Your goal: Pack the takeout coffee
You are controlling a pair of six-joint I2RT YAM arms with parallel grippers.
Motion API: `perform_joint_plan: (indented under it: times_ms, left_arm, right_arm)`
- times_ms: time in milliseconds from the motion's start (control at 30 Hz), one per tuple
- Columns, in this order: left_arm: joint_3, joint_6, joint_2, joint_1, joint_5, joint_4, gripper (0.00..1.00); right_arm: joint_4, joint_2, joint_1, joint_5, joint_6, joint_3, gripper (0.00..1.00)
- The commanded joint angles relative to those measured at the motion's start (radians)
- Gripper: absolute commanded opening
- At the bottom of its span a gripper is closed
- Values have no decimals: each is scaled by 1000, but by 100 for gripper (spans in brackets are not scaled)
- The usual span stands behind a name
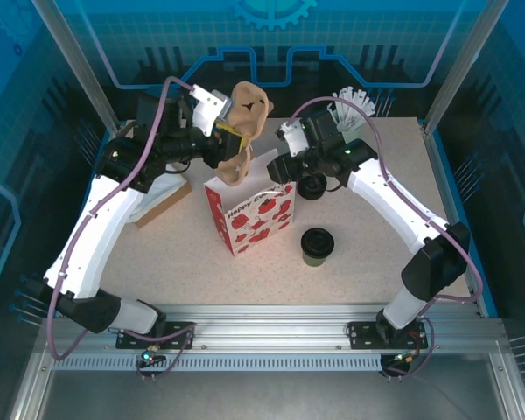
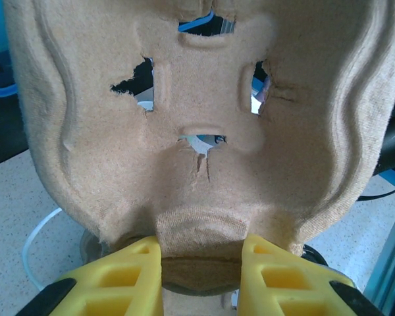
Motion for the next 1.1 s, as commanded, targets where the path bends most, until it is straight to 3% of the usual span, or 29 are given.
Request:
perform_joint_plan:
  times_ms: [0, 167, 367, 1067]
  left_arm:
    - [-40, 17, -3, 10, 0, 26, 27]
    - [-85, 8, -6, 9, 61, 76, 26]
    - [-111, 60, 5, 8, 92, 70, 26]
    - [-157, 170, 71, 7, 116, 7, 26]
  right_arm:
    - [-18, 13, 8, 35, -7, 38, 39]
    - [-12, 11, 8, 58, 0, 37, 26]
    - [-8, 4, 6, 83, 12, 37, 20]
    - [-2, -9, 2, 97, 24, 31, 16]
